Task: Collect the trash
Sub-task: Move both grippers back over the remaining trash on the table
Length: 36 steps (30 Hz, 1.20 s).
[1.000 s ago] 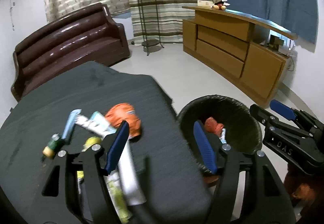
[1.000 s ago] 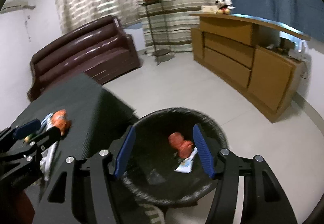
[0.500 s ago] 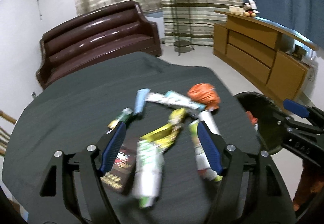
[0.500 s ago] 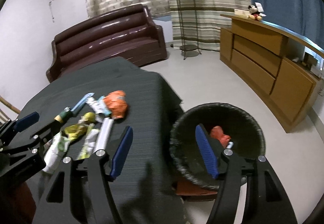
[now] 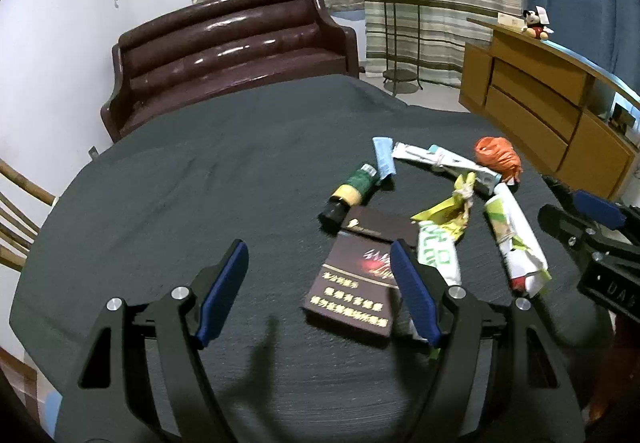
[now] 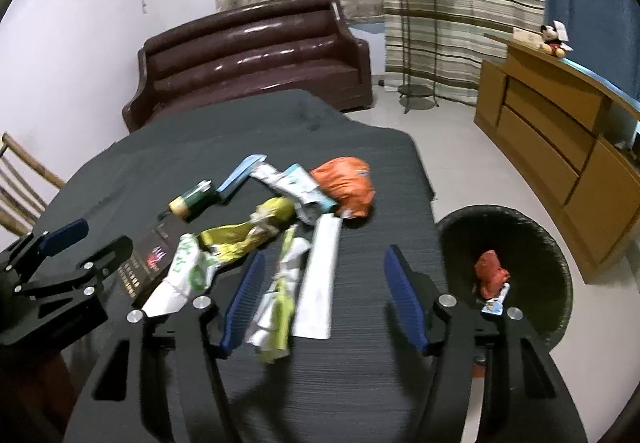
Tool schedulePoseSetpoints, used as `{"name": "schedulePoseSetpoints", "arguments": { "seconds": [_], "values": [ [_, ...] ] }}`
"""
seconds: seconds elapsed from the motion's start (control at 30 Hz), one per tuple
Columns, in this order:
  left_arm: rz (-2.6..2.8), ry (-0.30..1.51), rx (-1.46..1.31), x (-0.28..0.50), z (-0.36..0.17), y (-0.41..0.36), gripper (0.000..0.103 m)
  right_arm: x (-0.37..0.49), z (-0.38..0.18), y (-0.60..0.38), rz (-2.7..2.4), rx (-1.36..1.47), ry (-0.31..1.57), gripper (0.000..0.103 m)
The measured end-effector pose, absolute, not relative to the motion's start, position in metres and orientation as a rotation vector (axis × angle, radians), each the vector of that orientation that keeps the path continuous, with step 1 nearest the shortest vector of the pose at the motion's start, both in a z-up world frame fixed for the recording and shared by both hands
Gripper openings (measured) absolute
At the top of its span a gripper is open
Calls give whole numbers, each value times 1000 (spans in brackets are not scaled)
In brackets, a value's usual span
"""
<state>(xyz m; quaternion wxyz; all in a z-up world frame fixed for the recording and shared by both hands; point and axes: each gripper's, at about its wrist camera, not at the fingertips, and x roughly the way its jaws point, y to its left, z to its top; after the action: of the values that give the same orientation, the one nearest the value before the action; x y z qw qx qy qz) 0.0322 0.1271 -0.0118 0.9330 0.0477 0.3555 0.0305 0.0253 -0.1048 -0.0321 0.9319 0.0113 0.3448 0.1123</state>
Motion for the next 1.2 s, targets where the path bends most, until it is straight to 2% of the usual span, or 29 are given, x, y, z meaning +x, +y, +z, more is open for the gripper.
{"name": "schedulePoseSetpoints", "arguments": {
  "seconds": [0.33,0.47,0.77,0.87,0.97,1.2],
  "values": [
    [0,769,98,41,-26,130,72,26,-34,-95,220,9,729,59],
    [-22,780,119,44,-31,125,80,28,-36,-96,212,14,734,59],
    [-56,802,132,52,-38,122,81,31,-38,-99,215,30,740,59],
    [-78,800,129,51,-39,121,76,31,-40,-100,213,35,742,59],
    [-112,802,128,51,-38,121,59,32,-41,-101,211,38,744,59],
    [-98,794,120,42,-39,121,59,32,-41,-101,212,40,745,59]
  ]
}}
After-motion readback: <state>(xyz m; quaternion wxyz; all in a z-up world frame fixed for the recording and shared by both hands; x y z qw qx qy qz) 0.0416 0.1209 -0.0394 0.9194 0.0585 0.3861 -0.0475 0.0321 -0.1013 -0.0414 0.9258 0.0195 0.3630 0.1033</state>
